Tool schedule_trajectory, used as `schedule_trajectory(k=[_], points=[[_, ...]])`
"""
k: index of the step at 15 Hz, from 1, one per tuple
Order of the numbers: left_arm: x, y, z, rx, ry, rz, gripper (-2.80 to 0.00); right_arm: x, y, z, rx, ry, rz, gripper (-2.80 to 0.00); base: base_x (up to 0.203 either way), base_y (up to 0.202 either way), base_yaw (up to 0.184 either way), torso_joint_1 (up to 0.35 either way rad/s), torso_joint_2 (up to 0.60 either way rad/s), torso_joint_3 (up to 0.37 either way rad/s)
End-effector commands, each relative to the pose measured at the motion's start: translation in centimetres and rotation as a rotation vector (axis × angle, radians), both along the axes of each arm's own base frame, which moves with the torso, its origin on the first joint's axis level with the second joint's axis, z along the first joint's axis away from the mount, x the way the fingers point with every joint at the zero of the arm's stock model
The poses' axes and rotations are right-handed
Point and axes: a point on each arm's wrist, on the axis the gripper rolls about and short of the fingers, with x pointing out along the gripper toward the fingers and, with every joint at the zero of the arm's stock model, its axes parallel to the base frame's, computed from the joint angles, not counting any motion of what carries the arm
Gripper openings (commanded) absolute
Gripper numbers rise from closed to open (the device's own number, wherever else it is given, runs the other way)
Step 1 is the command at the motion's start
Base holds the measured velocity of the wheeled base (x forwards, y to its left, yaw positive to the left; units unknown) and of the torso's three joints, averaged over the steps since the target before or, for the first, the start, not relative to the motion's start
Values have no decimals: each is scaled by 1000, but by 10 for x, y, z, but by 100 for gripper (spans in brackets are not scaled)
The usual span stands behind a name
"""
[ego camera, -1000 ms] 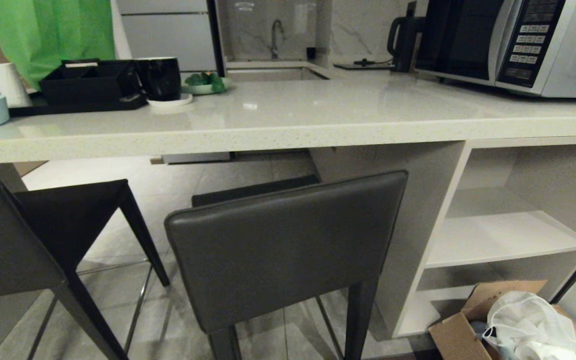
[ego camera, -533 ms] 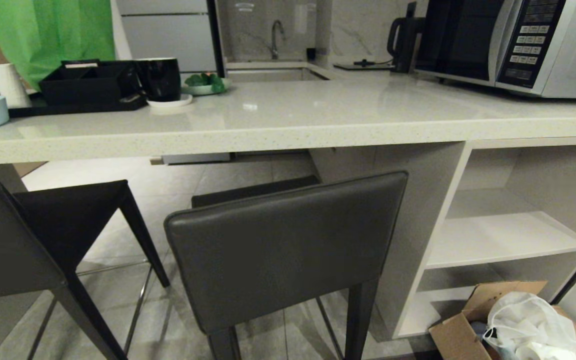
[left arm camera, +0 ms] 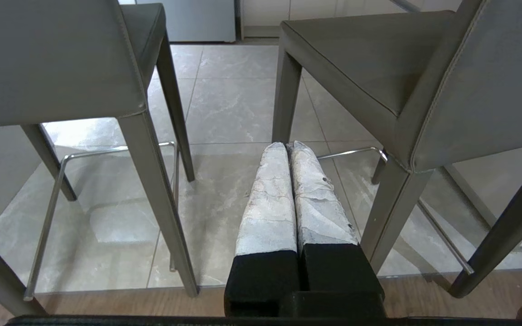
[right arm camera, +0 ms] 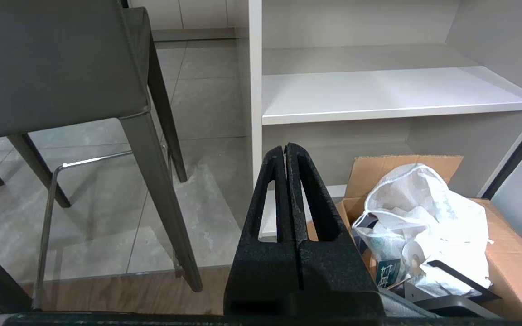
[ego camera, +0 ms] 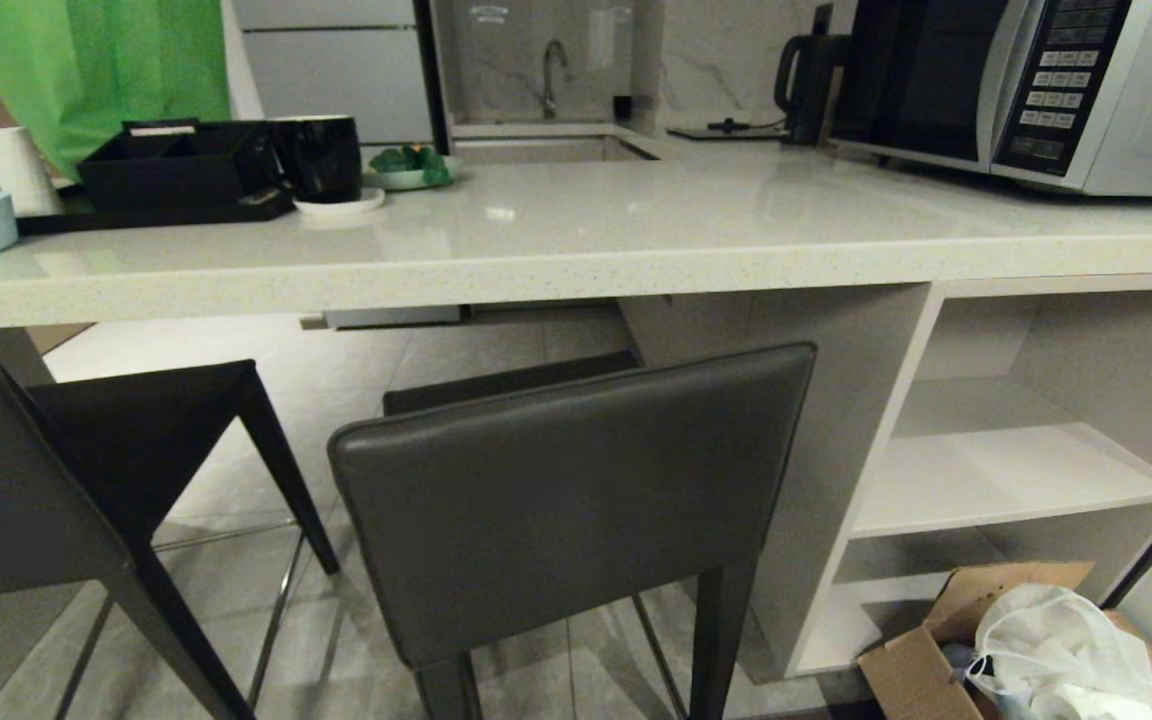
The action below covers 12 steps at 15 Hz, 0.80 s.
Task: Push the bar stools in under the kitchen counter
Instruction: Pull the gray chair out from under the dining table
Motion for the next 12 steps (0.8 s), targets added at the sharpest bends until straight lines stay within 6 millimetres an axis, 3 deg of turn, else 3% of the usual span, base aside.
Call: schedule_trajectory(k=[1,2,3,12], points=[[0,0,-1,0,3,0,-280,0,0,0,0,1,-1,-280,0,0,0,0,0,0],[0,0,-1,0,3,0,0,0,0,0,1,1,0,-280,0,0,0,0,0,0],[0,0,-1,0,3,1,0,0,0,0,0,1,0,0,0,0,0,0,0,0],[0,0,-1,0,3,1,0,0,0,0,0,1,0,0,0,0,0,0,0,0]])
